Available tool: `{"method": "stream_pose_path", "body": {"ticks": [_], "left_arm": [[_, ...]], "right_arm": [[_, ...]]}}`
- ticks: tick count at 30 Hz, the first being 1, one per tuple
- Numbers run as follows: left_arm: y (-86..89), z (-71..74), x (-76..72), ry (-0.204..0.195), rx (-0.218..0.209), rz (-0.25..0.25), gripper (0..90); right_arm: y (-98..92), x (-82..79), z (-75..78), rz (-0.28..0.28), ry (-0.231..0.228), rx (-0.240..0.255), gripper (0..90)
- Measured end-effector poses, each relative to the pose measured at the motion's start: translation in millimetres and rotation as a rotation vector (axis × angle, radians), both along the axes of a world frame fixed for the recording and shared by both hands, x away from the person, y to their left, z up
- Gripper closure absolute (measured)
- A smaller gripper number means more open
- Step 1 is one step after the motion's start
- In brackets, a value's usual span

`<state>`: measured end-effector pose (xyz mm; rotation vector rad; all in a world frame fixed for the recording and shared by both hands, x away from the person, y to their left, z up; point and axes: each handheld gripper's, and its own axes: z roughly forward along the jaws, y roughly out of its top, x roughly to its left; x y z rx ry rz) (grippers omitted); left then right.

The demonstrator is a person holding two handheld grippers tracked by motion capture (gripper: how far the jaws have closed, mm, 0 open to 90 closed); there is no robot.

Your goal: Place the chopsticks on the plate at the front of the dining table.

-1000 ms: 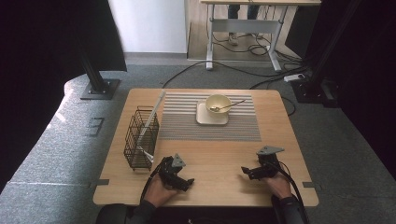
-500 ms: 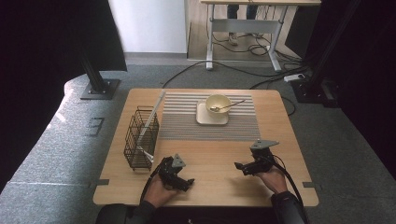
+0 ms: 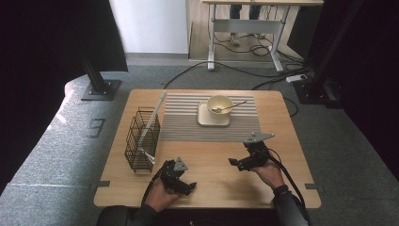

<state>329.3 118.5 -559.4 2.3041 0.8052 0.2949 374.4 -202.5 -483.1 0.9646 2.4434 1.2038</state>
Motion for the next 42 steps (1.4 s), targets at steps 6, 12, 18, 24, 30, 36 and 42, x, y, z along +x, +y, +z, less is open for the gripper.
{"method": "stream_pose_path", "body": {"ticks": [6,12,18,24,30,36,42], "left_arm": [[-1.3,0.1,-3.7,0.0,0.002,-0.011,0.0],[-2.4,0.0,-5.8,0.001,-0.001,-0.014,0.0],[-2.6,-0.1,-6.1,0.002,-0.002,-0.017,0.0],[-2.7,-0.1,-6.1,0.002,-0.002,-0.018,0.0],[-2.8,-0.1,-6.2,0.002,-0.003,-0.017,0.0],[-2.7,-0.1,-6.1,0.002,-0.003,-0.017,0.0],[-2.7,-0.1,-6.1,0.002,-0.002,-0.018,0.0]], "right_arm": [[13.2,3.7,11.1,0.034,-0.001,-0.003,0.0],[31.7,8.6,28.2,0.075,-0.008,-0.014,0.0],[52.6,12.9,46.1,0.118,-0.007,-0.01,0.0],[74.0,15.0,61.3,0.164,-0.005,0.002,0.0],[95.4,18.7,73.8,0.199,-0.002,0.005,0.0],[111.7,18.5,81.6,0.227,0.001,0.023,0.0],[136.9,14.2,90.9,0.278,-0.007,0.011,0.0]]}}
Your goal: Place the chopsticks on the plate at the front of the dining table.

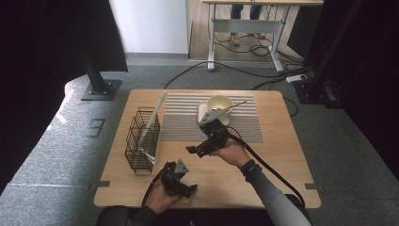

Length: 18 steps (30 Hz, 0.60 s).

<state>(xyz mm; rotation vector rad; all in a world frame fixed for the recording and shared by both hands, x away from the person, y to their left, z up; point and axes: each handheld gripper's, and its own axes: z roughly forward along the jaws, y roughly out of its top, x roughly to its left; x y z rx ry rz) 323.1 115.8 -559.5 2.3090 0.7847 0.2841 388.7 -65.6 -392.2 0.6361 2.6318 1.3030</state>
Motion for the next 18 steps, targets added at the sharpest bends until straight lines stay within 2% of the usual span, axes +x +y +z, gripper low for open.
{"method": "stream_pose_path", "body": {"ticks": [11,13,18], "left_arm": [[0.0,0.0,0.0,0.0,-0.001,0.0,0.0],[0.0,0.0,0.0,0.0,0.0,0.0,0.0],[0.0,0.0,0.0,0.0,-0.001,0.001,0.0]], "right_arm": [[30.4,-4.0,4.4,0.061,0.017,0.008,0.0],[39.0,-6.6,5.0,0.084,0.028,0.029,0.0],[51.2,-10.2,6.1,0.109,0.023,0.022,0.0]]}}
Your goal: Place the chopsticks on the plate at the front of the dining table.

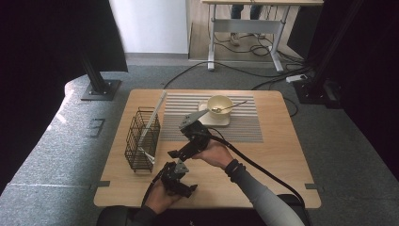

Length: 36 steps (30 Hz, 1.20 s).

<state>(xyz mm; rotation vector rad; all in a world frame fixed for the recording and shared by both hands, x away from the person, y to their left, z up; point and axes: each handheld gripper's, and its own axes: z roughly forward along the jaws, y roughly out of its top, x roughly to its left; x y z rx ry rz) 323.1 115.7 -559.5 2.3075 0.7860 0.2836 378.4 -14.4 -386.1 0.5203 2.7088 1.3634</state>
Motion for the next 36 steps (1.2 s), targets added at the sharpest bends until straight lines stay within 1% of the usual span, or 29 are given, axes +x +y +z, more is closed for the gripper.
{"method": "stream_pose_path", "body": {"ticks": [1,3,4,5,10,11,13,14,15,17,20,21,22,26,27,28,29,32,33,36], "left_arm": [[0.0,0.0,0.0,0.0,0.0,0.0,0.0],[-0.1,0.0,-0.2,0.0,0.0,0.002,0.0],[-0.1,0.0,-0.2,0.0,0.0,0.002,0.0],[-0.1,-0.1,-0.2,-0.001,0.0,0.002,0.0],[-0.1,0.0,-0.2,0.0,0.001,0.002,0.0],[-0.1,0.0,-0.2,0.0,0.001,0.002,0.0],[-0.1,0.0,-0.2,0.0,0.001,0.002,0.0],[-0.1,0.1,-0.2,0.0,0.001,0.002,0.0],[-0.1,0.1,-0.2,0.0,0.001,0.002,0.0],[-0.1,0.1,-0.1,0.001,0.001,0.001,0.0],[0.0,0.0,0.0,0.001,0.001,0.001,0.0],[0.0,0.1,0.0,0.002,0.001,0.0,0.0],[0.0,0.1,0.0,0.003,0.001,0.0,0.0],[0.0,0.1,0.0,0.002,0.002,0.0,0.0],[0.0,0.1,0.0,0.003,0.002,0.0,0.0],[0.0,0.0,-0.1,0.001,0.001,0.001,0.0],[-0.2,-0.1,-0.2,-0.001,0.0,0.003,0.0],[-0.2,0.0,-0.1,0.0,0.0,0.002,0.0],[-0.2,0.0,-0.1,0.0,0.0,0.002,0.0],[-0.1,-0.1,-0.1,0.001,-0.001,0.002,0.0]], "right_arm": [[2.8,-0.6,0.3,0.007,0.001,0.013,0.0],[11.4,-2.8,2.0,0.014,0.002,0.009,0.0],[11.4,-2.8,2.0,0.014,0.002,0.009,0.0],[17.2,-4.8,2.9,0.029,0.002,0.017,0.0],[29.7,-7.1,4.3,0.042,0.008,0.021,0.0],[29.7,-7.1,4.3,0.042,0.008,0.021,0.0],[34.1,-7.1,4.0,0.044,0.014,0.029,0.0],[36.2,-7.0,3.9,0.042,0.016,0.023,0.0],[40.6,-7.8,4.6,0.048,0.01,0.018,0.0],[45.3,-9.3,5.8,0.064,0.009,0.029,0.0],[48.7,-10.0,5.9,0.068,-0.001,0.022,0.2],[50.4,-10.0,5.5,0.066,-0.005,0.011,0.2],[53.2,-9.8,4.3,0.062,-0.018,-0.008,0.5],[55.8,-8.1,2.6,0.055,-0.027,-0.023,1.4],[57.1,-7.2,1.5,0.05,-0.045,-0.039,2.1],[57.1,-7.2,1.5,0.05,-0.045,-0.039,2.1],[57.3,-5.3,0.5,0.04,-0.057,-0.047,2.9],[56.6,0.5,-1.4,0.015,-0.054,-0.048,4.2],[56.6,0.5,-1.4,0.015,-0.054,-0.048,4.2],[56.9,6.2,-4.5,-0.003,-0.067,-0.048,8.6]]}}
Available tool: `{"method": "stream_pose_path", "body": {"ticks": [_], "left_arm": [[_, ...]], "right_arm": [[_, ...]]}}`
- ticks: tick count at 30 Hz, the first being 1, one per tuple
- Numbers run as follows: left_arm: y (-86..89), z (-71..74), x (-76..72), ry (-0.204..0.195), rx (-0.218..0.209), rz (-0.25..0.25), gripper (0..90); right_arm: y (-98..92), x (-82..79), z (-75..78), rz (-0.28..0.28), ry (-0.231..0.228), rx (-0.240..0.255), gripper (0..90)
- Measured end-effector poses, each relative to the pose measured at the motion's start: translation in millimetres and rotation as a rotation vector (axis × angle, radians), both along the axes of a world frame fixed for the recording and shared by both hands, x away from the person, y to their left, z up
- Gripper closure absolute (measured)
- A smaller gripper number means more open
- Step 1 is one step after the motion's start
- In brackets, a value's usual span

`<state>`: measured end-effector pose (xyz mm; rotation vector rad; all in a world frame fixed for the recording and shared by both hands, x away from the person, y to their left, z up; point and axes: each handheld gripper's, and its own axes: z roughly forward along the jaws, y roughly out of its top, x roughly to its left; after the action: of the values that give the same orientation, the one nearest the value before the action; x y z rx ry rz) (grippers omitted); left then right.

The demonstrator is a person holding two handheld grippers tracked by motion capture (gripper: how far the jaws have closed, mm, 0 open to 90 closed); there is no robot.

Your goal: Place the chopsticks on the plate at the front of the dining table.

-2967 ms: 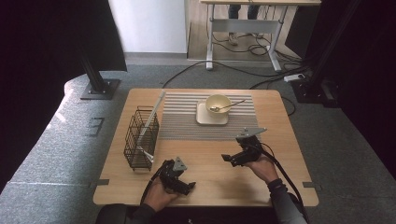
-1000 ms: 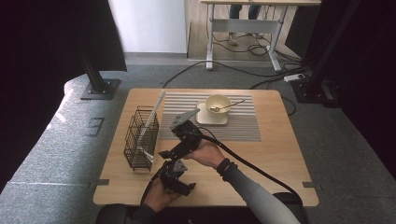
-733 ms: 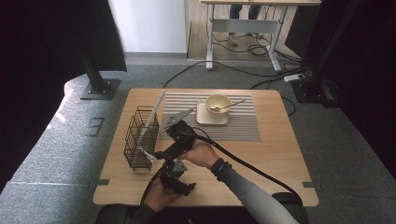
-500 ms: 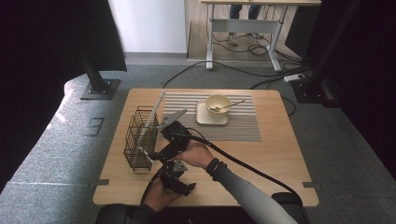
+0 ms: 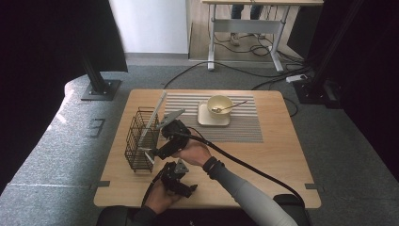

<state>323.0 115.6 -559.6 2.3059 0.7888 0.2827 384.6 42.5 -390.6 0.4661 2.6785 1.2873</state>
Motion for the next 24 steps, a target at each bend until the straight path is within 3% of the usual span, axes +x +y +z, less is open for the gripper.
{"method": "stream_pose_path", "body": {"ticks": [4,5,7,10,11,12,16,17,24], "left_arm": [[-0.1,0.0,-0.2,0.001,0.0,0.003,0.0],[-0.1,-0.1,-0.1,-0.001,-0.001,0.002,0.0],[0.0,0.0,0.0,-0.001,0.001,-0.001,0.0],[0.2,0.2,0.1,-0.002,0.004,-0.003,0.0],[0.3,0.2,0.3,-0.002,0.005,-0.004,0.0],[0.1,0.1,0.2,-0.002,0.001,-0.003,0.0],[0.0,0.2,0.0,-0.001,0.003,-0.001,0.0],[0.1,0.2,0.1,-0.002,0.003,-0.002,0.0],[-0.1,0.1,-0.1,-0.001,0.001,0.001,0.0]], "right_arm": [[1.2,6.4,-5.9,-0.029,-0.017,-0.006,16.8],[1.6,9.0,-9.2,-0.037,-0.022,-0.018,26.8],[1.7,9.9,-10.6,-0.039,-0.024,-0.021,30.8],[1.4,12.1,-12.9,-0.043,-0.037,-0.014,48.5],[1.4,12.1,-12.9,-0.043,-0.037,-0.014,48.5],[1.5,12.3,-12.5,-0.041,-0.038,0.0,55.7],[1.5,12.3,-12.1,-0.034,-0.036,0.011,65.8],[0.9,12.8,-12.4,-0.029,-0.039,0.016,71.9],[0.6,15.3,-14.3,-0.021,-0.031,0.025,80.8]]}}
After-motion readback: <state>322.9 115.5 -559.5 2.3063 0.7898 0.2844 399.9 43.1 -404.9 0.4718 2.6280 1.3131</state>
